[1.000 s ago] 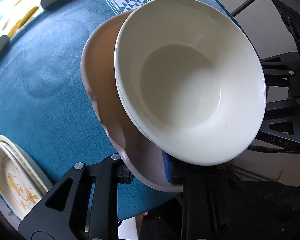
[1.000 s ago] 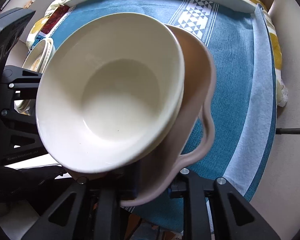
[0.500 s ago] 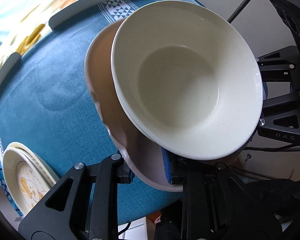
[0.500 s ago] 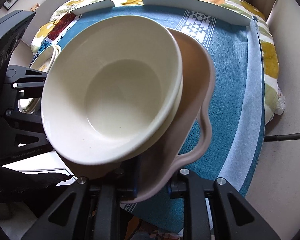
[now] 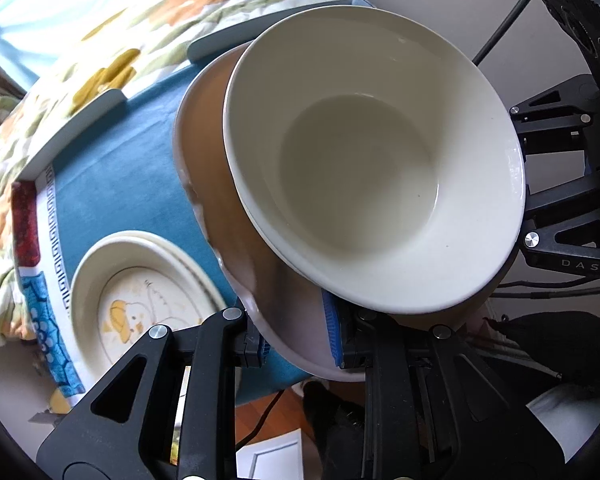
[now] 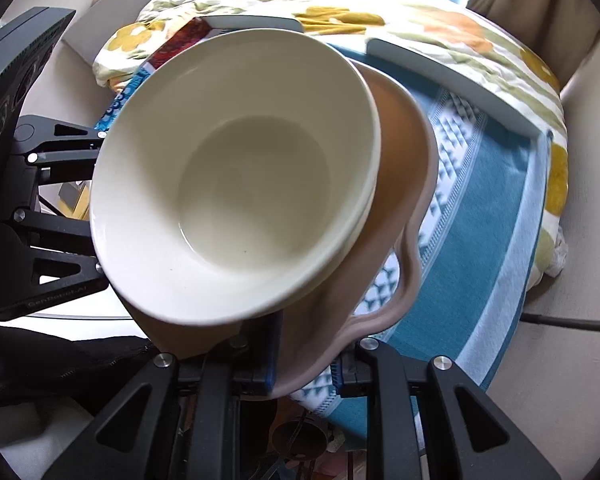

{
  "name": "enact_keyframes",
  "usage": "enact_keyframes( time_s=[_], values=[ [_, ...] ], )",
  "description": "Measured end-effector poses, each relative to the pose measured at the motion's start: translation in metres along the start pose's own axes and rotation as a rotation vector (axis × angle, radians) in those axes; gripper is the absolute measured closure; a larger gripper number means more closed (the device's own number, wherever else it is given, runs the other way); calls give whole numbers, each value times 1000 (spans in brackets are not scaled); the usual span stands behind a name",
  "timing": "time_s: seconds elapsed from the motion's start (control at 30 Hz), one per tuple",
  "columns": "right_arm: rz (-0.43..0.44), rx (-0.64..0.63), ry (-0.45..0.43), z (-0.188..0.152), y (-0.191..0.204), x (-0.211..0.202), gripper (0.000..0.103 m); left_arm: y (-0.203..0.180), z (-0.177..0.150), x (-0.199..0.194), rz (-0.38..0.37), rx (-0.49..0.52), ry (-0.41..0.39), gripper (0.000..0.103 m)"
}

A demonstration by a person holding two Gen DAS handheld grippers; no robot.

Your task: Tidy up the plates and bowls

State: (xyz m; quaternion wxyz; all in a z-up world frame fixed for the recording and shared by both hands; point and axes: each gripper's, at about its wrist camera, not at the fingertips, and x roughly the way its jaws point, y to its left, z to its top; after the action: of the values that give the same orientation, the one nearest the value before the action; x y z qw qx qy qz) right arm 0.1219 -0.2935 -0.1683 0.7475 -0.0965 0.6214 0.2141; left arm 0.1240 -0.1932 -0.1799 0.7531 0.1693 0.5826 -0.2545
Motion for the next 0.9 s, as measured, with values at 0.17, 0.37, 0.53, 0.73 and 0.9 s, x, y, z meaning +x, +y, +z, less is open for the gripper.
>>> enact_keyframes(
  time_s=[0.17,0.37,0.53,0.73,0.9],
  values=[
    [-1,-2,-13,30,48,2,85,50,-23,-17,12,12,1,84],
    [24,-3,-14,64,100,26,85,115,-52,-20,30,0,32,84],
    [51,-9,8,85,137,57,85,159,-77,-8,35,-21,73,84],
    [62,1,29,97,162,84,85,182,-96,9,22,-41,101,84],
    [45,23,44,96,166,94,85,186,-98,20,5,-41,97,84]
  ],
)
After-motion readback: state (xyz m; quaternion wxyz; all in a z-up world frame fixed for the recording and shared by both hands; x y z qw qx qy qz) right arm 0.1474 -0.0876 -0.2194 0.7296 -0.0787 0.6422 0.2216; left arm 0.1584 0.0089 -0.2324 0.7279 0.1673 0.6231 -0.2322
